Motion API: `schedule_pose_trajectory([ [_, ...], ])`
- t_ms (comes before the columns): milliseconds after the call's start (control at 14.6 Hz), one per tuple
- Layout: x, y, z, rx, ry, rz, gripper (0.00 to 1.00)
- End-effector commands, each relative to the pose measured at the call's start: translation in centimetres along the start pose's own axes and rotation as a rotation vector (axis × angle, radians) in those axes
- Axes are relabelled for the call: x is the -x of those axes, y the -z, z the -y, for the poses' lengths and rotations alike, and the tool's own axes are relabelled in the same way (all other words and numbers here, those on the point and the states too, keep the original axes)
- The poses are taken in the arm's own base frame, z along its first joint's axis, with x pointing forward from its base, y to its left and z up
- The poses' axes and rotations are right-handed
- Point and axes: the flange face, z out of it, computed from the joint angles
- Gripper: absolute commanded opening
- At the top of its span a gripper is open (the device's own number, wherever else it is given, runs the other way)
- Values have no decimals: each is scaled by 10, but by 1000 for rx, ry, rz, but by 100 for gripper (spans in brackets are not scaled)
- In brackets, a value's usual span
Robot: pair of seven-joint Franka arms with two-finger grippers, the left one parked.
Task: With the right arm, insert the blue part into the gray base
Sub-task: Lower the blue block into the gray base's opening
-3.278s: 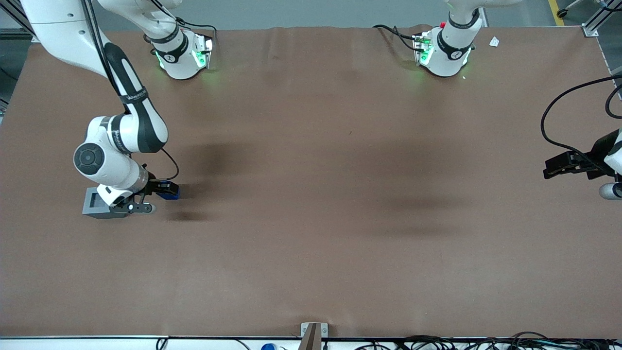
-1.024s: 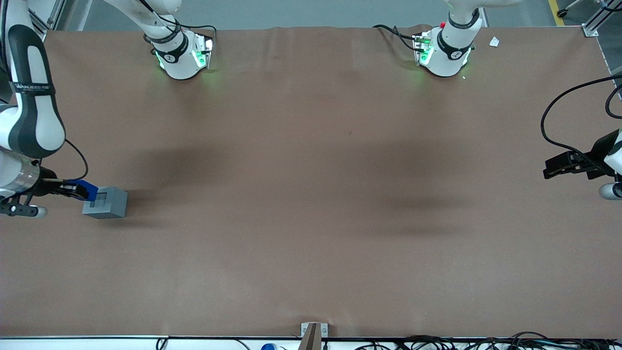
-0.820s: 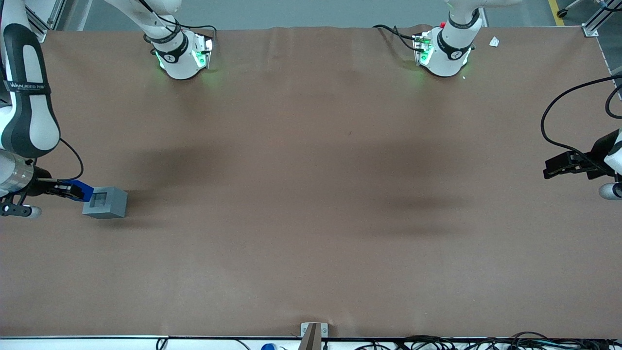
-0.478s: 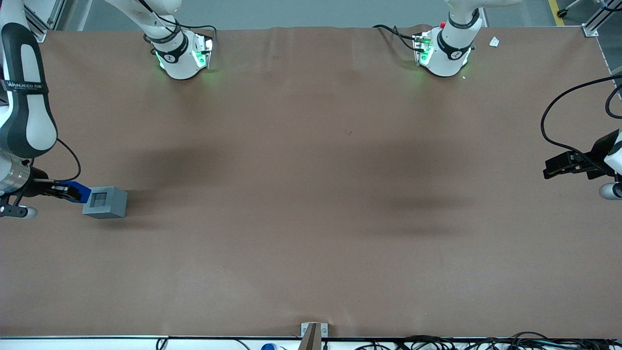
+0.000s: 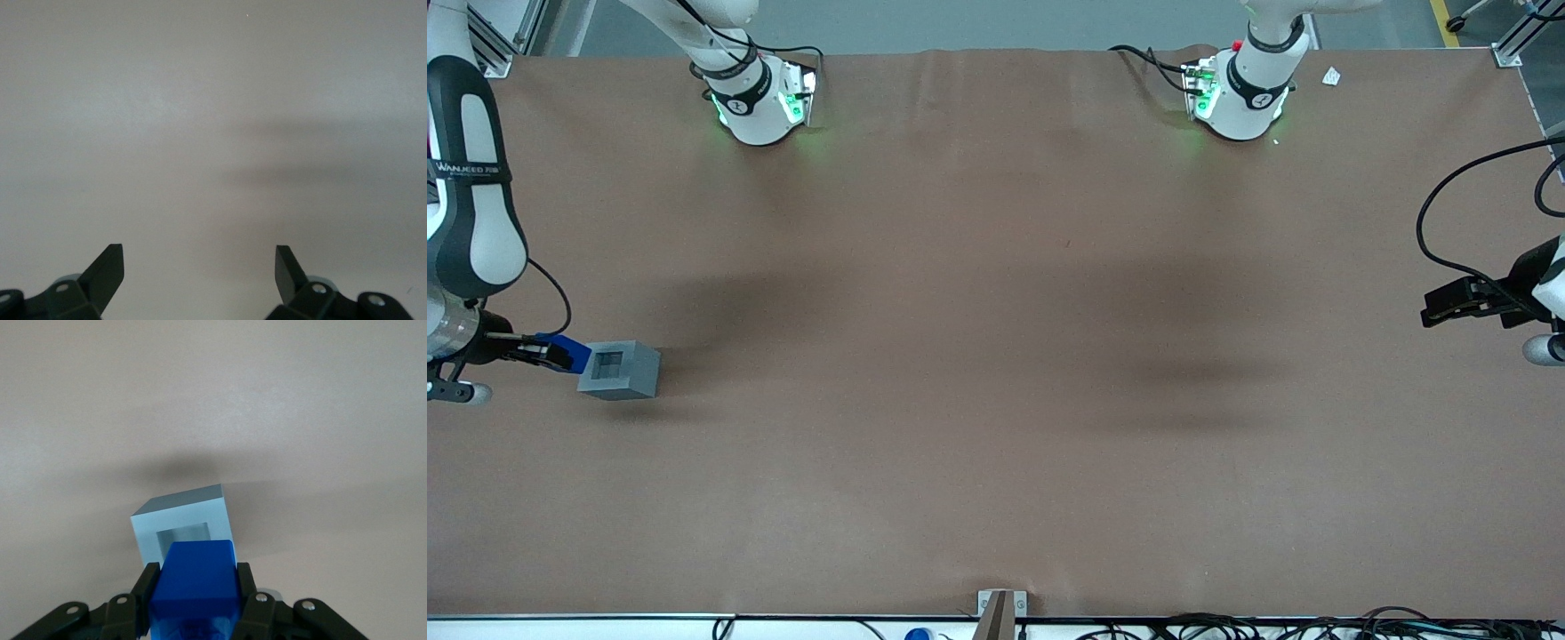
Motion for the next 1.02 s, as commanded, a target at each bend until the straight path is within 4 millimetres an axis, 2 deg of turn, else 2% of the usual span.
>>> schedule_pose_trajectory([
  [0,-6,2,-1,-11,8,-6,2],
  [478,-7,-18,12,-16,37,27,2],
  [683,-5,-21,20,-15,90,40,2],
  [956,-3,-26,20,-15,136,46,2],
])
